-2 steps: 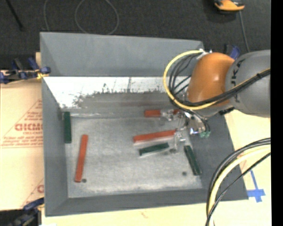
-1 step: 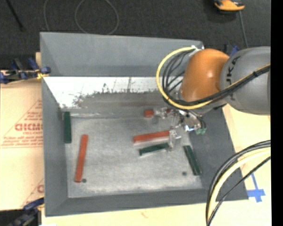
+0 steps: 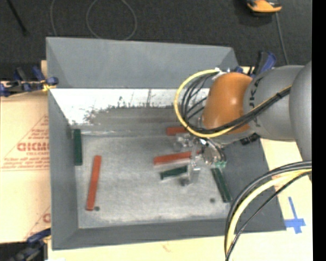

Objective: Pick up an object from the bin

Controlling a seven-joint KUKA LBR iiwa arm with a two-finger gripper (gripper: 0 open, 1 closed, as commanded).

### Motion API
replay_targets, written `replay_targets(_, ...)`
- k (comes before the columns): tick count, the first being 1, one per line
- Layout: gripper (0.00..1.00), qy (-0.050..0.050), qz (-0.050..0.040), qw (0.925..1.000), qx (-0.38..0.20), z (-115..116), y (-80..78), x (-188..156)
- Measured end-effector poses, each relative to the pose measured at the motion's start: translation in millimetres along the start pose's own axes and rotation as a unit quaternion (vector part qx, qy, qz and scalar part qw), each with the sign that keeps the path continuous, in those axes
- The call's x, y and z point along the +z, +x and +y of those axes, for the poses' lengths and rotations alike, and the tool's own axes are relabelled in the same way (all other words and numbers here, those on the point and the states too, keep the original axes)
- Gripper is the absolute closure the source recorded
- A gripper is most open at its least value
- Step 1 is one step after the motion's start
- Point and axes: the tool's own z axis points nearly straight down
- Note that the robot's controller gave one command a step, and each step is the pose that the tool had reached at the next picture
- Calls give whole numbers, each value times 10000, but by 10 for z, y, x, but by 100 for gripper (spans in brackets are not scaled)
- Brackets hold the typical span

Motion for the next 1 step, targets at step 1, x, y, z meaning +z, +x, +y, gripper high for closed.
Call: replay_targets(1, 0, 9, -16, 10000, -11, -11, -12, -10)
